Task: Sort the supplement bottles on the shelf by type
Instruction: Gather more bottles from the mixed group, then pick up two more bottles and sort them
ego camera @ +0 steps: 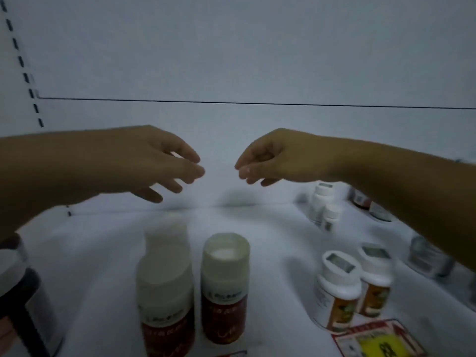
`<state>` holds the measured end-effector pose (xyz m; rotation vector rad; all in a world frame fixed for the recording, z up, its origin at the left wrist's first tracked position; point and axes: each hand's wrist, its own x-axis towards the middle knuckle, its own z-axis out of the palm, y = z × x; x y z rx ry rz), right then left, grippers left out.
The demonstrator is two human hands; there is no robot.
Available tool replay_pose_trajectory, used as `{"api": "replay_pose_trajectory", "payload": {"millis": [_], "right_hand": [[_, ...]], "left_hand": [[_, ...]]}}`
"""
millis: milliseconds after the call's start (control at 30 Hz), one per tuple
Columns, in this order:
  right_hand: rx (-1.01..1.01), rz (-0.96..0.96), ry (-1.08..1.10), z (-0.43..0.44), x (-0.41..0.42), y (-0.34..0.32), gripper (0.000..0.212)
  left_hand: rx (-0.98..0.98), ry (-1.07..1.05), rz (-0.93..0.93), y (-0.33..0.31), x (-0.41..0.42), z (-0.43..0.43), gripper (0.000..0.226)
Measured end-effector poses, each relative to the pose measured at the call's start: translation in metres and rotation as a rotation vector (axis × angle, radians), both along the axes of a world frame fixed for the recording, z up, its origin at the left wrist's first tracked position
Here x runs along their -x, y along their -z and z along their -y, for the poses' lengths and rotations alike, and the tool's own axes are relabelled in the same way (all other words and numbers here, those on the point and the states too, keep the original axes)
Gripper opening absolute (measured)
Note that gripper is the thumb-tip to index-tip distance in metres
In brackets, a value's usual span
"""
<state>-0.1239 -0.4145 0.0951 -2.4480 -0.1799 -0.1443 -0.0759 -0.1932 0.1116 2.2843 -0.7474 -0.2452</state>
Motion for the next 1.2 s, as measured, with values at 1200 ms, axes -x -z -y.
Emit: {"api": "replay_pose_trajectory", "payload": {"millis": [1200], "right_hand": [[0.236, -0.002, -0.228, 0.174, 0.000, 0.014, 0.036]], "left_hand": [[-0.369, -0.044, -0.141, 0.009, 0.014, 0.198, 0.034]]}}
